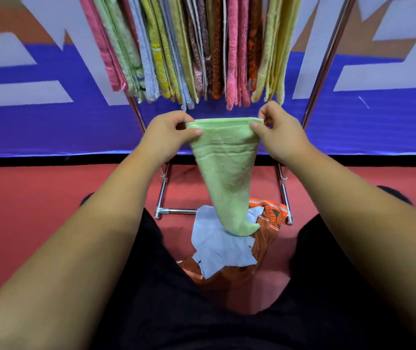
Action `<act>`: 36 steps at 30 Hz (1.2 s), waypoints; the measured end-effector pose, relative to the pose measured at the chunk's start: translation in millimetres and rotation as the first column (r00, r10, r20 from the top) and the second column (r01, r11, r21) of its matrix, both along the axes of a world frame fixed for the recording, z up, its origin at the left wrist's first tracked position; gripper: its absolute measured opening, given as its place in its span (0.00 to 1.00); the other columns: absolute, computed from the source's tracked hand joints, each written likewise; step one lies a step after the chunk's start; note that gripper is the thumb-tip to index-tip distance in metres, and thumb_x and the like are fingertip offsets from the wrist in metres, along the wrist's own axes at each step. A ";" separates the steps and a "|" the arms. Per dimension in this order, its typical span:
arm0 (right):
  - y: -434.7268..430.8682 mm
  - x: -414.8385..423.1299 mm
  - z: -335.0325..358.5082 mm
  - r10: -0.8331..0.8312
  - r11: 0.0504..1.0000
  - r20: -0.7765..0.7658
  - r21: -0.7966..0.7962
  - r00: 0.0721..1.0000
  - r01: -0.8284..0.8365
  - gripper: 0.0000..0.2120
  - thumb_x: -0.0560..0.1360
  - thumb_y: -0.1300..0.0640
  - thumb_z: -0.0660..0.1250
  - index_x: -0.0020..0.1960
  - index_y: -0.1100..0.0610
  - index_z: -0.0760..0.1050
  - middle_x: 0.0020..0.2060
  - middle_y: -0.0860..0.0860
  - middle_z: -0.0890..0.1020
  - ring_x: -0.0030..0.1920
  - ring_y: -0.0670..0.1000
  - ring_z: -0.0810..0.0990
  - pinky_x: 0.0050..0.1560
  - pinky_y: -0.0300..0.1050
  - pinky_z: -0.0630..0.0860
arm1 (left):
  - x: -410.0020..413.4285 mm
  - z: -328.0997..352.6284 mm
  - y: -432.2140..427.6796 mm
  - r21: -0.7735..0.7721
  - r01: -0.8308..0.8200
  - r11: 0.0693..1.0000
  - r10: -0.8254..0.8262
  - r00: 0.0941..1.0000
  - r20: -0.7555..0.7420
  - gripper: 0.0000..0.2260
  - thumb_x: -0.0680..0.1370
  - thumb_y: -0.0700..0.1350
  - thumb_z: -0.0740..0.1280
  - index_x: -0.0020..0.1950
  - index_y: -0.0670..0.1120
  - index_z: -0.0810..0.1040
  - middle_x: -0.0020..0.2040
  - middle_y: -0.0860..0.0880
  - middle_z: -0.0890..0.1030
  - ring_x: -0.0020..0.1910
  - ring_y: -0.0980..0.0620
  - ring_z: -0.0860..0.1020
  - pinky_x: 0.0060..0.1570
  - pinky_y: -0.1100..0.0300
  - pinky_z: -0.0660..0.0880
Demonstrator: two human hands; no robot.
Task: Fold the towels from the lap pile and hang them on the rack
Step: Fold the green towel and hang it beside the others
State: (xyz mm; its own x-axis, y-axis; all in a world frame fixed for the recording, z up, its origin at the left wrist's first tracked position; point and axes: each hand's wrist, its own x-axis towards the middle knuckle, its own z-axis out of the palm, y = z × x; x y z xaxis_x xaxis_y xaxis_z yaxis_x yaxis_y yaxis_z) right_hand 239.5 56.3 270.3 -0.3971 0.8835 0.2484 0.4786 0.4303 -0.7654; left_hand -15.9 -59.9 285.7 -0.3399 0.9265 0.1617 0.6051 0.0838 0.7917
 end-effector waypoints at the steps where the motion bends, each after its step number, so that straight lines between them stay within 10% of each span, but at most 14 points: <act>1: -2.8 0.2 8.1 0.002 1.000 -0.044 -0.030 0.999 -0.003 0.09 0.82 0.53 0.70 0.52 0.53 0.70 0.37 0.49 0.74 0.34 0.49 0.76 0.36 0.43 0.74 | 1.7 7.5 -3.5 0.014 0.003 1.000 -0.003 1.000 -0.011 0.06 0.76 0.47 0.79 0.44 0.50 0.83 0.41 0.43 0.85 0.38 0.54 0.79 0.45 0.53 0.79; 7: -12.9 4.1 80.9 0.051 0.969 -0.395 -0.202 0.917 -0.141 0.12 0.85 0.64 0.65 0.51 0.51 0.65 0.36 0.55 0.77 0.34 0.49 0.88 0.38 0.47 0.85 | 8.9 73.2 -11.6 0.175 -0.023 0.984 0.025 1.000 -0.010 0.09 0.73 0.47 0.79 0.44 0.60 0.82 0.37 0.54 0.75 0.39 0.53 0.74 0.51 0.39 0.83; 17: -21.5 5.4 234.2 0.071 0.995 -0.447 -0.029 0.892 -0.094 0.04 0.85 0.61 0.64 0.55 0.53 0.73 0.49 0.58 0.86 0.45 0.54 0.90 0.58 0.57 0.85 | 27.6 230.1 -19.5 0.400 -0.112 0.910 0.099 0.994 0.053 0.03 0.77 0.45 0.77 0.50 0.49 0.87 0.41 0.49 0.84 0.40 0.51 0.80 0.54 0.42 0.83; 24: -38.4 7.9 310.1 0.024 0.998 -0.418 0.063 0.908 0.003 0.07 0.85 0.57 0.66 0.62 0.57 0.78 0.46 0.54 0.84 0.37 0.46 0.86 0.45 0.47 0.85 | 32.2 300.6 -30.9 0.416 -0.122 0.901 0.080 0.990 0.117 0.09 0.70 0.62 0.72 0.42 0.59 0.84 0.48 0.47 0.87 0.53 0.39 0.86 0.56 0.39 0.84; 28: -46.8 9.2 345.0 -0.039 0.982 -0.362 0.156 0.932 0.102 0.08 0.83 0.49 0.68 0.56 0.52 0.81 0.45 0.45 0.82 0.48 0.49 0.81 0.54 0.48 0.77 | 30.1 327.9 -30.9 0.446 -0.134 0.885 0.062 0.983 0.174 0.14 0.69 0.64 0.70 0.46 0.58 0.83 0.50 0.47 0.87 0.55 0.39 0.86 0.57 0.34 0.83; 33: -54.5 8.3 379.1 0.027 0.999 -0.487 0.031 0.873 -0.014 0.13 0.82 0.54 0.67 0.54 0.66 0.79 0.46 0.61 0.83 0.44 0.55 0.79 0.52 0.54 0.82 | 41.8 361.9 -40.9 0.449 -0.172 0.877 0.041 0.957 0.286 0.10 0.78 0.53 0.73 0.42 0.49 0.83 0.47 0.42 0.86 0.48 0.41 0.86 0.56 0.36 0.83; 36: -59.8 6.8 392.3 0.068 0.995 -0.525 -0.023 0.848 -0.095 0.07 0.84 0.56 0.65 0.51 0.57 0.79 0.48 0.58 0.82 0.46 0.56 0.82 0.52 0.54 0.84 | 38.7 376.7 -38.3 0.444 -0.187 0.876 0.048 0.951 0.304 0.11 0.82 0.48 0.71 0.40 0.48 0.80 0.43 0.43 0.82 0.44 0.45 0.82 0.54 0.40 0.84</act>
